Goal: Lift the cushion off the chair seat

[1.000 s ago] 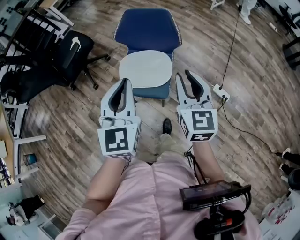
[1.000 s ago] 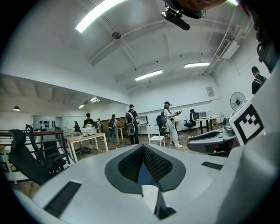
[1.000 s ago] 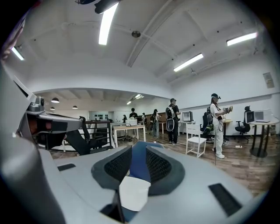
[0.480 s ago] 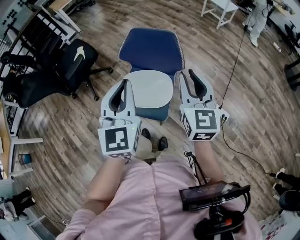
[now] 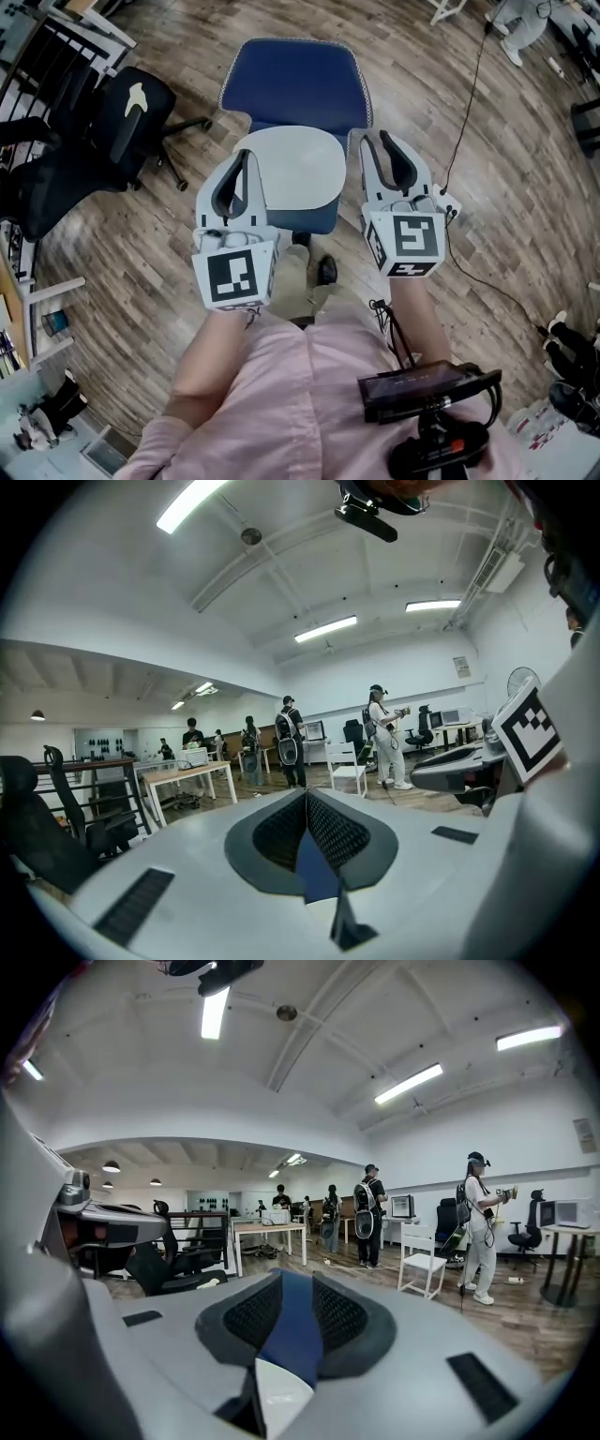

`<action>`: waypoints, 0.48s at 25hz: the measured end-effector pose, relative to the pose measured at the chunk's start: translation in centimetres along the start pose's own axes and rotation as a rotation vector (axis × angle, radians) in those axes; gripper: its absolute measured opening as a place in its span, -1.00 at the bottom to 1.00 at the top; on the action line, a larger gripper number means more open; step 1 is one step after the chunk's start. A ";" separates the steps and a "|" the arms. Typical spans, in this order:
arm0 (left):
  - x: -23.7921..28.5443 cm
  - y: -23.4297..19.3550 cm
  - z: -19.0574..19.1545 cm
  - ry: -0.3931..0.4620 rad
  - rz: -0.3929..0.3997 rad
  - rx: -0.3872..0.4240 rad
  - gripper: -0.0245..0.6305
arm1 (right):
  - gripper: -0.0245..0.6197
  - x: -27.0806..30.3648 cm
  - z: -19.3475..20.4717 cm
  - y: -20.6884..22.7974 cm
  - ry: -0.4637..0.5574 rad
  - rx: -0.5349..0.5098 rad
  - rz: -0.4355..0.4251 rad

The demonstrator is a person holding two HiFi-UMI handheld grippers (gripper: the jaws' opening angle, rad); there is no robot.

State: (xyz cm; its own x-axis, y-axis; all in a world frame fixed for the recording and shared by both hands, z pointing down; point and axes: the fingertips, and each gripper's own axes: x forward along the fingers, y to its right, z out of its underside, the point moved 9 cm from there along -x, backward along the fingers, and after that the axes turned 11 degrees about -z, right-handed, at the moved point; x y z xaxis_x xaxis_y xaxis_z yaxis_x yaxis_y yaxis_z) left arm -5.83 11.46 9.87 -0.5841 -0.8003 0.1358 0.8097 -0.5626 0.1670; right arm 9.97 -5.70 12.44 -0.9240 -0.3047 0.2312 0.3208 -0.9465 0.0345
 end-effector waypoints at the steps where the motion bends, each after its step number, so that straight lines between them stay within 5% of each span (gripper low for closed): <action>1: 0.9 -0.1 0.4 -0.014 0.006 -0.008 -0.88 | -0.61 0.7 0.5 0.3 -0.019 0.006 0.006; 12: 10.7 -1.3 9.8 -0.176 0.083 -0.025 -0.88 | -0.60 9.4 10.7 1.6 -0.239 0.086 0.009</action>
State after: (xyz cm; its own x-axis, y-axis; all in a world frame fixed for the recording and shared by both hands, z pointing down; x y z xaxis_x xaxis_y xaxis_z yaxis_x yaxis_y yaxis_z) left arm -13.68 5.64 20.63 -0.5146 -0.7966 0.3173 0.8553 -0.5029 0.1245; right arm 4.05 -8.92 25.05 -0.8486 -0.2697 0.4551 0.3549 -0.9282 0.1117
